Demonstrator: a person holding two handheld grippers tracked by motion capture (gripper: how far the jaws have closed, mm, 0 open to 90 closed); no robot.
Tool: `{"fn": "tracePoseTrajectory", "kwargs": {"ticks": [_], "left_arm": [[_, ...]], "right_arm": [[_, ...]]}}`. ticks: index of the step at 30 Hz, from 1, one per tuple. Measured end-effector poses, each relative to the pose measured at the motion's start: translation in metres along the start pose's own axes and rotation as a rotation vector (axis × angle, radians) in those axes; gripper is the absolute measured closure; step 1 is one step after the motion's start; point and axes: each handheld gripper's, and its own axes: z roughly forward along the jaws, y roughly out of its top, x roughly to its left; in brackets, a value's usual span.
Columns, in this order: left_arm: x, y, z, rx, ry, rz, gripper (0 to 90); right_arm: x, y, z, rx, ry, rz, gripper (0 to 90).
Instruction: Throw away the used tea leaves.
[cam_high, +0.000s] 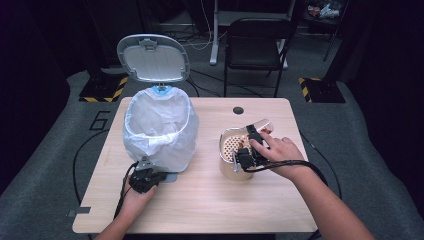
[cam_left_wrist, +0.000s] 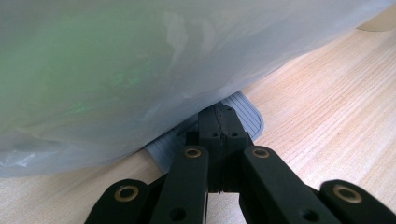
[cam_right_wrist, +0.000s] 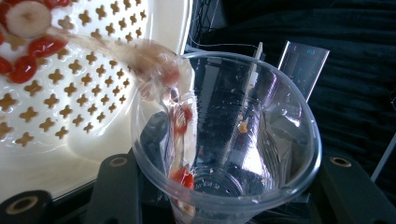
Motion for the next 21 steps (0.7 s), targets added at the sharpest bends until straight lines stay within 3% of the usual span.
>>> {"fn": "tracePoseTrajectory", "kwargs": {"ticks": [2,7,10,12,13,14,15,20,21], "left_arm": [[-0.0001,0.0000,0.0001,-0.001,-0.001,0.000,90.0],[0.0000,0.0000,0.0000,0.000,-0.001,0.000,90.0],[0.0000,0.0000,0.0000,0.000,-0.001,0.000,90.0],[0.0001,0.0000,0.0000,0.000,-0.001,0.000,90.0],[0.0000,0.0000,0.0000,0.000,-0.001,-0.001,90.0],[0.0001,0.0000,0.0000,0.000,-0.002,-0.001,90.0],[0.0001,0.0000,0.0001,-0.001,-0.002,-0.002,90.0],[0.0001,0.0000,0.0001,0.000,-0.002,-0.001,90.0],[0.0000,0.0000,0.0000,0.000,-0.001,0.000,90.0]], "right_arm": [[0.0009,-0.0009,-0.0004,0.003,-0.004,0.026,45.8],[0.0004,-0.0012,-0.0009,0.000,-0.014,-0.003,45.9],[0.0008,-0.0007,-0.0010,0.001,-0.019,-0.035,46.1],[-0.0016,0.0004,-0.0007,-0.009,-0.025,-0.096,46.1],[0.0011,0.0003,-0.0013,0.001,-0.028,-0.083,46.2],[0.0001,0.0009,-0.0009,-0.005,-0.029,-0.109,46.1],[0.0017,0.0010,-0.0012,0.000,-0.029,-0.101,46.1],[0.0027,0.0019,-0.0013,-0.003,-0.039,-0.161,46.2],[0.0009,0.0027,-0.0011,-0.008,-0.042,-0.199,46.2]]}}
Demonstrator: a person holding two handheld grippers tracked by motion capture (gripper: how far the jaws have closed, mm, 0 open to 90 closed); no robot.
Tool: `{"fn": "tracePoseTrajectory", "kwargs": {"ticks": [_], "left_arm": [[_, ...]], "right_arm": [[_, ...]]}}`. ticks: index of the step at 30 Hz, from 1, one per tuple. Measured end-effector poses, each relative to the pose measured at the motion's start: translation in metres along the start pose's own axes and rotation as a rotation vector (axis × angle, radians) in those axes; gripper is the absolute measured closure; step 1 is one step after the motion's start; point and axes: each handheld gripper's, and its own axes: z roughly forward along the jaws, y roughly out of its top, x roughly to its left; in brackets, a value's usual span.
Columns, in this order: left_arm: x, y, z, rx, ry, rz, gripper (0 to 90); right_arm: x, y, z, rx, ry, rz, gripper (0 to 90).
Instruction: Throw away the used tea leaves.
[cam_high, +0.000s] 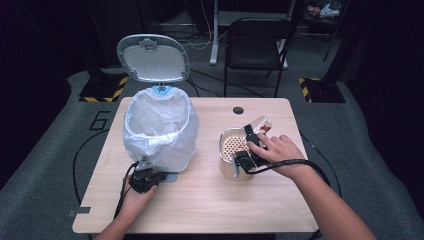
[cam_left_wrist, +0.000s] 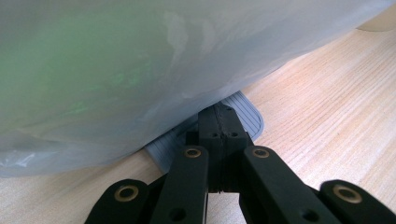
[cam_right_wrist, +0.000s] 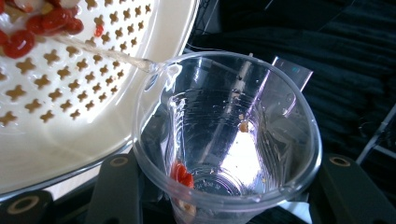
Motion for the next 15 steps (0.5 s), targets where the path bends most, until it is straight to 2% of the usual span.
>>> {"fn": "tracePoseTrajectory", "kwargs": {"ticks": [6,7,10,12,15], "left_arm": [[0.0002,0.0000,0.0000,0.000,-0.002,-0.002,90.0],[0.0002,0.0000,0.0000,0.000,-0.002,-0.003,90.0],[0.0003,0.0000,0.0000,0.001,-0.002,-0.002,90.0],[0.0002,0.0000,0.0000,0.000,-0.002,-0.002,90.0],[0.0002,0.0000,0.0000,0.000,-0.002,-0.002,90.0]], "right_arm": [[0.0015,0.0017,-0.0007,0.000,-0.026,-0.043,46.3],[0.0034,0.0019,-0.0012,0.001,-0.029,-0.028,46.3],[0.0035,0.0018,-0.0016,0.000,-0.030,-0.028,46.3],[0.0010,0.0022,-0.0014,-0.004,-0.035,-0.058,46.4],[0.0017,0.0017,-0.0008,-0.005,-0.031,-0.055,46.4]]}}
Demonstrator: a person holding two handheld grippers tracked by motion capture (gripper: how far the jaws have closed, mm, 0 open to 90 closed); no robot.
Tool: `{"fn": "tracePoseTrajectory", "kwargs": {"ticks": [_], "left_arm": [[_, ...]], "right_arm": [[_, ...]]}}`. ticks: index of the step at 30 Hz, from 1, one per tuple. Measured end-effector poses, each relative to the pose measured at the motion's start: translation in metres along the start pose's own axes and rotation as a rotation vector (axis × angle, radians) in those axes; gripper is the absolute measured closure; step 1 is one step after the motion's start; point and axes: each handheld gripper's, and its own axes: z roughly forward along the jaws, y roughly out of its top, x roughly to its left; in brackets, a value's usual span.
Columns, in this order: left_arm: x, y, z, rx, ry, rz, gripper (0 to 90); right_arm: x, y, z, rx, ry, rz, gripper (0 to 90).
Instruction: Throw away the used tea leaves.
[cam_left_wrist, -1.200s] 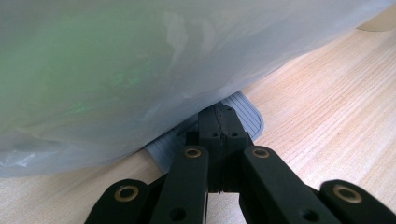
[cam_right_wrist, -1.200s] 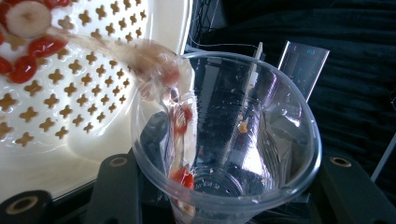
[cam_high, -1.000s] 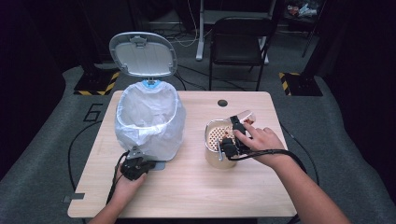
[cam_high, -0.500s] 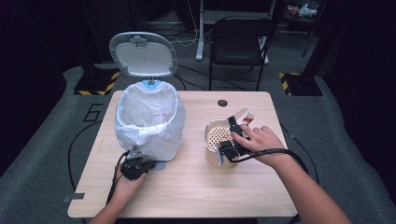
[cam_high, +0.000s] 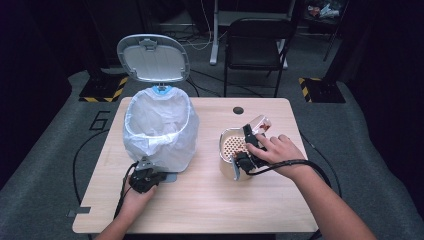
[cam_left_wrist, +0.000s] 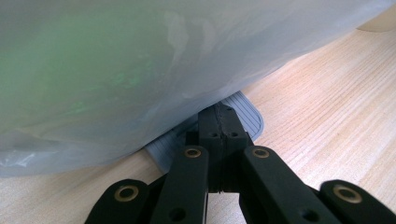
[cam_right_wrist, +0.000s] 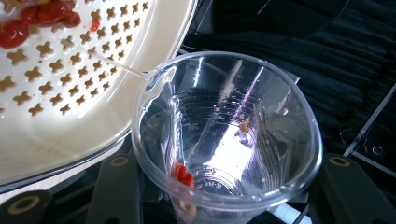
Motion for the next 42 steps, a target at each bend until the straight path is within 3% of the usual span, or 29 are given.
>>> {"fn": "tracePoseTrajectory", "kwargs": {"ticks": [21,24,27,28,38,40,42], "left_arm": [[0.0000,0.0000,0.0000,0.000,0.000,0.000,90.0],[0.0001,0.0000,0.0000,0.000,0.000,0.000,90.0],[0.0000,0.0000,0.0000,0.000,0.000,0.000,90.0],[0.0000,0.0000,0.0000,0.001,0.001,0.001,90.0],[0.0000,0.0000,0.0000,0.000,0.000,0.000,90.0],[0.0000,0.0001,0.0000,0.000,0.000,0.000,90.0],[0.0000,0.0000,0.0000,0.000,-0.001,0.000,90.0]], "right_arm": [[-0.0028,-0.0004,-0.0012,0.001,0.000,-0.009,46.6],[-0.0015,-0.0012,-0.0021,0.002,0.000,0.017,46.6],[-0.0014,-0.0011,-0.0027,0.001,0.000,0.003,46.6],[-0.0043,-0.0007,-0.0027,-0.010,0.003,-0.034,46.6],[-0.0027,0.0011,-0.0026,-0.006,0.001,-0.042,46.7],[-0.0032,0.0009,-0.0017,-0.013,-0.010,-0.066,46.6],[-0.0022,0.0008,-0.0023,-0.010,-0.009,-0.036,46.7]]}}
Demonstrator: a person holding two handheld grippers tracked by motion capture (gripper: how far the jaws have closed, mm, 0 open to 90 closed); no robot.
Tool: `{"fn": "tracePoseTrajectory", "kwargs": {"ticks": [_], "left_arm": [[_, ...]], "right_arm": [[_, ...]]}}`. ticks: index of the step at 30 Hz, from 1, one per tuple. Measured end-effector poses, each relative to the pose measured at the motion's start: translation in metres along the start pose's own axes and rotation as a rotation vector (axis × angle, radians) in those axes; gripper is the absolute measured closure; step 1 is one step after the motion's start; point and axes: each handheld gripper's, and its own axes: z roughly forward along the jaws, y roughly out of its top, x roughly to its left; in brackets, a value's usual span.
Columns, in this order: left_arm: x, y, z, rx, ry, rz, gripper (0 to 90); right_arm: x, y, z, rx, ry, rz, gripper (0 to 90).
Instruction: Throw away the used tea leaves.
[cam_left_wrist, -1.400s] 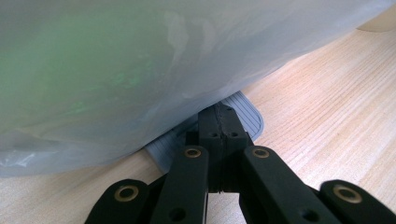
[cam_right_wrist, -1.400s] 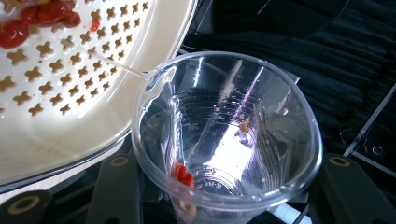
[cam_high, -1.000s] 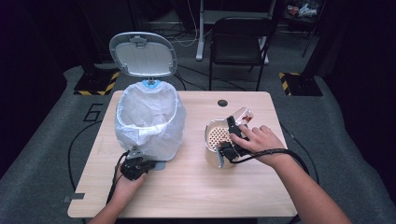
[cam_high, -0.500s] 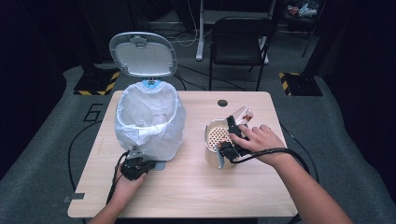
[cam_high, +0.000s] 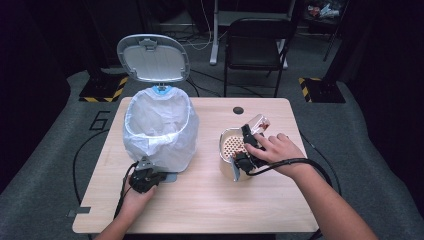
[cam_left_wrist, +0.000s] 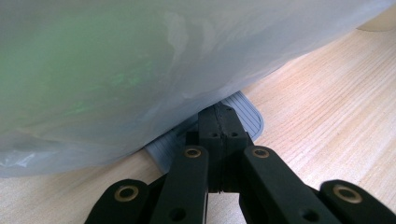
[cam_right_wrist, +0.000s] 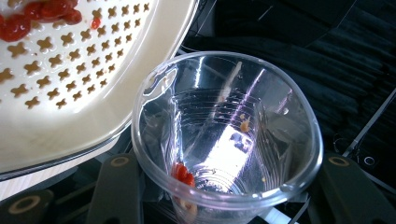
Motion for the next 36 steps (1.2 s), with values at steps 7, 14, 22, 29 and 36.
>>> {"fn": "tracePoseTrajectory", "kwargs": {"ticks": [7,14,22,29,36], "left_arm": [[-0.0001,0.0000,0.0000,0.000,0.000,-0.001,90.0],[0.0000,0.0000,0.0000,0.000,0.000,0.000,90.0],[0.0002,0.0001,-0.0002,0.004,0.000,0.000,90.0],[0.0003,0.0003,-0.0007,0.009,0.002,0.001,90.0],[0.0005,0.0003,-0.0006,0.007,-0.001,0.001,90.0]], "right_arm": [[-0.0014,-0.0010,-0.0006,-0.002,-0.002,0.005,46.7],[-0.0038,-0.0055,-0.0008,-0.012,0.014,0.082,46.6],[0.0002,-0.0044,-0.0015,0.012,-0.012,0.015,46.8],[0.0003,0.0015,-0.0019,0.011,-0.050,-0.121,46.9],[0.0039,0.0042,-0.0012,0.006,-0.067,-0.128,46.9]]}}
